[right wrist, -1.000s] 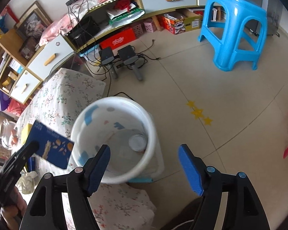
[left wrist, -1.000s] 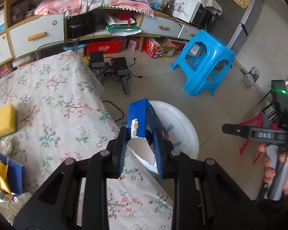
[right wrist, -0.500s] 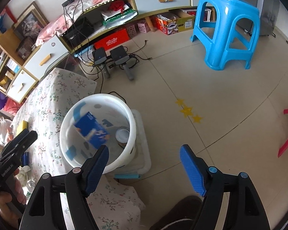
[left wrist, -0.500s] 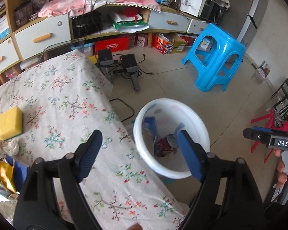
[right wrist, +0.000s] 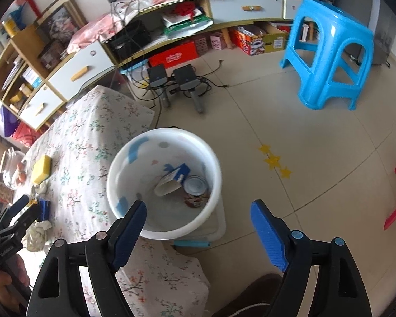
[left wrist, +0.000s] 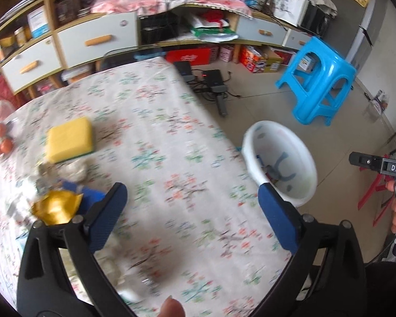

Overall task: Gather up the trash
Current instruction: 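Grasp the crumpled white plastic with the left tool while the right tool returns to the table, then grasp the white AD milk bottle with the right tool, then carry the bottle and plastic over the white bucket and open both tools, then grasp the white-and-blue milk carton with the left tool while the right tool returns to the table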

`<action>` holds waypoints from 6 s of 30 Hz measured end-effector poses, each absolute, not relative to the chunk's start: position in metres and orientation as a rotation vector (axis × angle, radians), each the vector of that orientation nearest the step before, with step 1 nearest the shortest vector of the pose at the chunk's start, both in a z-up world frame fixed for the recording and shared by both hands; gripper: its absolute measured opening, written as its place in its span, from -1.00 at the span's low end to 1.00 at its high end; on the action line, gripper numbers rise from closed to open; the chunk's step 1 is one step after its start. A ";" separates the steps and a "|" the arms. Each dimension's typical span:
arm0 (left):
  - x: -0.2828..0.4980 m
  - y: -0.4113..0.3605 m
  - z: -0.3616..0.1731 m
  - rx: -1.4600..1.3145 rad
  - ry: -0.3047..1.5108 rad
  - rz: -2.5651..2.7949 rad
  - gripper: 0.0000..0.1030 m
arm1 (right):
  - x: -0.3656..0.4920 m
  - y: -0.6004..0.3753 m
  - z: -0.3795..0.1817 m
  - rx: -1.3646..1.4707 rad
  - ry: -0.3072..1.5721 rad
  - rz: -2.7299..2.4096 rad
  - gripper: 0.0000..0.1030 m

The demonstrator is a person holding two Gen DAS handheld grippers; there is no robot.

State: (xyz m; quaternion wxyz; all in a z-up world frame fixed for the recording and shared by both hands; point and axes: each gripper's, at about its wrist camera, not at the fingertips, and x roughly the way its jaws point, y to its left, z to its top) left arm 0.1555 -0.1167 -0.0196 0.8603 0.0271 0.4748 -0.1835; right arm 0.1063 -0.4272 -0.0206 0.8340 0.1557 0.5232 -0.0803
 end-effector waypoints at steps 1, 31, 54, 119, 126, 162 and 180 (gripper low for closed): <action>0.155 -0.108 -0.020 0.050 0.996 -0.372 0.94 | 0.108 -0.422 -0.020 0.324 1.107 -0.166 0.62; 0.147 0.015 -0.054 -0.199 1.205 -0.294 0.32 | 0.151 -0.242 -0.032 0.149 1.175 0.070 0.67; 0.089 0.082 -0.001 -0.242 0.990 -0.277 -0.85 | 0.121 -0.161 -0.046 0.038 1.216 0.283 0.67; 0.107 0.005 -0.006 -0.213 0.996 -0.407 -0.85 | 0.128 -0.260 -0.033 0.004 1.172 0.148 -0.14; 0.121 -0.033 -0.011 -0.216 1.003 -0.447 -0.85 | 0.134 -0.330 -0.046 0.130 1.216 0.001 -0.14; 0.173 -0.224 -0.025 -0.042 0.992 -0.644 0.02 | 0.093 -0.442 -0.046 0.292 1.201 -0.149 0.33; 0.153 -0.144 -0.011 0.067 0.983 -0.423 0.93 | 0.099 -0.404 -0.027 0.228 1.146 -0.099 0.58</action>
